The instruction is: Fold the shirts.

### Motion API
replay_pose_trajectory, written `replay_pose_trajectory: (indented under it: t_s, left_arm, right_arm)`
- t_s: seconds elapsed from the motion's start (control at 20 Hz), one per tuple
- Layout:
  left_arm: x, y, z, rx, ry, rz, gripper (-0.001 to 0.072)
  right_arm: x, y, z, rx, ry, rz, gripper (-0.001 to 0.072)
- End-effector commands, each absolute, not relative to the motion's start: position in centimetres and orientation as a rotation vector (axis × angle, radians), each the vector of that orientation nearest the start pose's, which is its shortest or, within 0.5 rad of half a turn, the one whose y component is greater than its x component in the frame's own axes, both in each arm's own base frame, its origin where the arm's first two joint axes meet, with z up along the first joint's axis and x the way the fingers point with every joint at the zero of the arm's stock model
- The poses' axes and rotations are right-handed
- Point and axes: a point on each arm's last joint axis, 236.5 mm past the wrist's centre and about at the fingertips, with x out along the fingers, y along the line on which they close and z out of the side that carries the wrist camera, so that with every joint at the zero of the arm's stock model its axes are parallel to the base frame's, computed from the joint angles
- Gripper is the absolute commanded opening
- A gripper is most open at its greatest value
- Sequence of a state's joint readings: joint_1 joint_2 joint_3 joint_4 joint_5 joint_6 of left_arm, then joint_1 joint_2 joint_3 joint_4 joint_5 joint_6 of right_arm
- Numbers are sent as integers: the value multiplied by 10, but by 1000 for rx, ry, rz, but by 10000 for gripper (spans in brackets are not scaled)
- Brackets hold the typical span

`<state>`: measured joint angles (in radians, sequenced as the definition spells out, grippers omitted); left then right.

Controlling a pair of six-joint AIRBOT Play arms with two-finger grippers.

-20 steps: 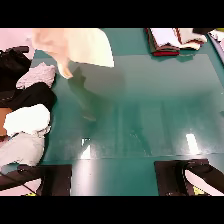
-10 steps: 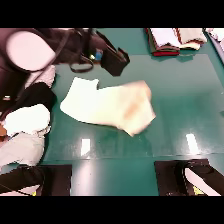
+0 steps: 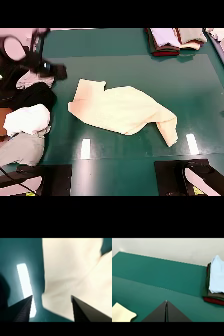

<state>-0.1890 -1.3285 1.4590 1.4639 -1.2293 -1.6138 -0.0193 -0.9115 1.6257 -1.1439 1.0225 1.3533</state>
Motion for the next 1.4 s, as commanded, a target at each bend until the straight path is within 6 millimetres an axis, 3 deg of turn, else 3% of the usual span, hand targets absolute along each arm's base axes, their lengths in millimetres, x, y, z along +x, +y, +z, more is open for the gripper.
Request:
replay_pose_trajectory:
  t_s: [0.0,0.15,0.3,0.5,0.55,0.6,0.65,0.8,0.9,0.95,1.0,1.15,1.25,1.35]
  left_arm:
    - [379,-60,4,-148,1340,-133,568]
    - [368,-60,-42,-198,1353,-114,568]
    - [381,-90,-56,-323,1273,-202,568]
    - [379,-121,-79,-346,1310,-285,565]
    - [382,-123,-79,-351,1298,-284,459]
    - [389,-123,-72,-352,1271,-283,214]
    - [398,-119,-62,-341,1241,-283,28]
    - [424,-111,-11,-283,1125,-306,24]
    - [438,-111,24,-257,1037,-320,24]
    - [443,-112,36,-256,1012,-326,24]
    - [445,-112,41,-255,1002,-330,24]
    - [445,-113,41,-260,1005,-332,24]
    - [444,-113,40,-260,1011,-334,24]
    - [443,-114,39,-260,1015,-335,24]
  right_arm:
    - [363,77,389,66,277,340,15]
    - [368,83,375,84,327,367,15]
    - [375,92,354,101,403,401,15]
    - [380,96,323,93,518,420,15]
    - [380,95,311,88,564,424,16]
    - [380,90,295,79,625,414,15]
    - [379,83,278,73,696,403,15]
    - [372,52,208,121,923,340,15]
    - [371,33,148,198,1059,291,31]
    - [370,28,114,239,1131,276,246]
    - [370,29,82,275,1195,275,450]
    - [384,58,4,289,1319,341,462]
    - [402,78,-28,263,1338,360,462]
    - [419,92,-47,236,1348,375,450]
